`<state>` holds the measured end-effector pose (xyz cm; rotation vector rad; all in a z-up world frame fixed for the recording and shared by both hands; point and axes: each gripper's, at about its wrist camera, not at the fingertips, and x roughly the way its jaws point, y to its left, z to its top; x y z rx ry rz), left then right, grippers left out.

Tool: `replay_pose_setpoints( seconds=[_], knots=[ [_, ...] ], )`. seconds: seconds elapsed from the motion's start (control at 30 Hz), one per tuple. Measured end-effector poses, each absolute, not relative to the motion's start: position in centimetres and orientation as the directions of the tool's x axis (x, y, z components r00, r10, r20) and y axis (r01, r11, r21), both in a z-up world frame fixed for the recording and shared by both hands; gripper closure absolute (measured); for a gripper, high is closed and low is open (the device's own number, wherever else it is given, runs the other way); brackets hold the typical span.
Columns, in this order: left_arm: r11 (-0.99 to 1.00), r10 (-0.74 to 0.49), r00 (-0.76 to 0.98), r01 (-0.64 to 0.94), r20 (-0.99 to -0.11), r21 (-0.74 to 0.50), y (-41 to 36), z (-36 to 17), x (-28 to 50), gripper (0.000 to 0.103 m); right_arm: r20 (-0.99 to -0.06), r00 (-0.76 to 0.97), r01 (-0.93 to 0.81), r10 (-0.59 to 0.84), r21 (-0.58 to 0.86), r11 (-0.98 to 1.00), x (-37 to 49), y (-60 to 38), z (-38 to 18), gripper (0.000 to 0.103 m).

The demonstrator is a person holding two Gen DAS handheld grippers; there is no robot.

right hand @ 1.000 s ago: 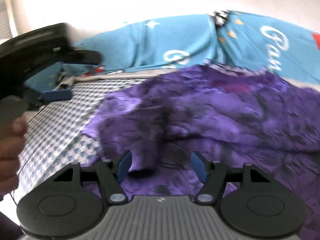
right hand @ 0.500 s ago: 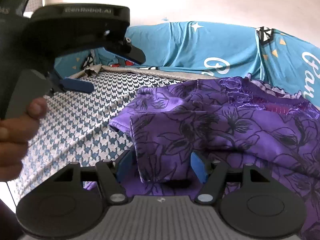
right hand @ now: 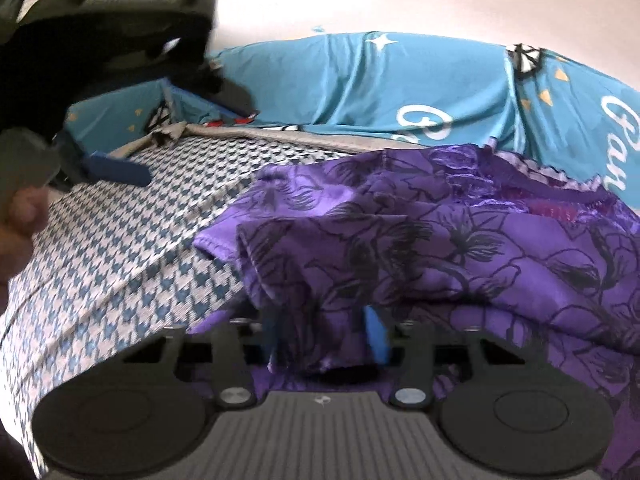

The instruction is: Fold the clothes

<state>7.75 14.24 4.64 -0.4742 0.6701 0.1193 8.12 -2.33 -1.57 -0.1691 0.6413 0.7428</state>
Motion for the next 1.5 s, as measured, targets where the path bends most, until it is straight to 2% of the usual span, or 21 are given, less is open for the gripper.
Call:
replay_pose_setpoints(
  seconds=[0.03,0.13,0.5,0.57,0.63,0.7,0.8,1.17,1.23,1.5],
  knots=[
    [0.887,-0.043,0.78,-0.258,-0.624,-0.383,14.3,4.6,7.8,0.0,-0.598,0.557,-0.666,0.576,0.092,0.74,8.4,-2.5,-1.5,0.082],
    [0.889,-0.041,0.773,-0.261,-0.633,-0.377,14.3,4.5,7.8,0.0,-0.593,0.565,-0.627,0.574,0.144,0.766,9.1,-3.3,-0.9,0.089],
    [0.889,-0.041,0.757,-0.27,-0.652,-0.369,14.8,4.1,7.8,0.0,-0.621,0.642,-0.315,0.449,0.319,0.894,13.3,-8.0,0.1,0.089],
    [0.888,-0.04,0.757,-0.272,-0.652,-0.37,14.9,4.2,7.8,0.0,-0.612,0.64,-0.323,0.464,0.334,0.886,13.4,-8.3,0.5,0.083],
    [0.888,-0.037,0.755,-0.275,-0.654,-0.368,14.9,4.1,7.8,0.0,-0.603,0.625,-0.343,0.496,0.359,0.868,13.5,-8.5,0.9,0.067],
    [0.888,-0.037,0.753,-0.277,-0.657,-0.368,15.0,4.1,7.8,0.0,-0.602,0.592,-0.352,0.537,0.405,0.843,13.6,-8.7,0.7,0.06],
    [0.887,-0.036,0.75,-0.28,-0.66,-0.366,15.1,4.1,7.8,0.0,-0.599,0.554,-0.356,0.578,0.457,0.815,13.7,-8.7,0.4,0.06],
    [0.882,-0.03,0.744,-0.294,-0.668,-0.368,15.5,4.1,7.8,0.0,-0.634,0.575,-0.335,0.517,0.394,0.856,13.5,-10.0,1.0,0.054],
    [0.883,-0.031,0.743,-0.293,-0.668,-0.367,15.5,4.1,7.8,0.0,-0.63,0.58,-0.351,0.516,0.378,0.856,13.3,-10.4,1.3,0.048],
    [0.888,-0.034,0.741,-0.286,-0.671,-0.361,15.2,4.1,7.9,0.0,-0.634,0.54,-0.396,0.554,0.389,0.832,12.9,-11.3,1.4,0.039]
  ],
)
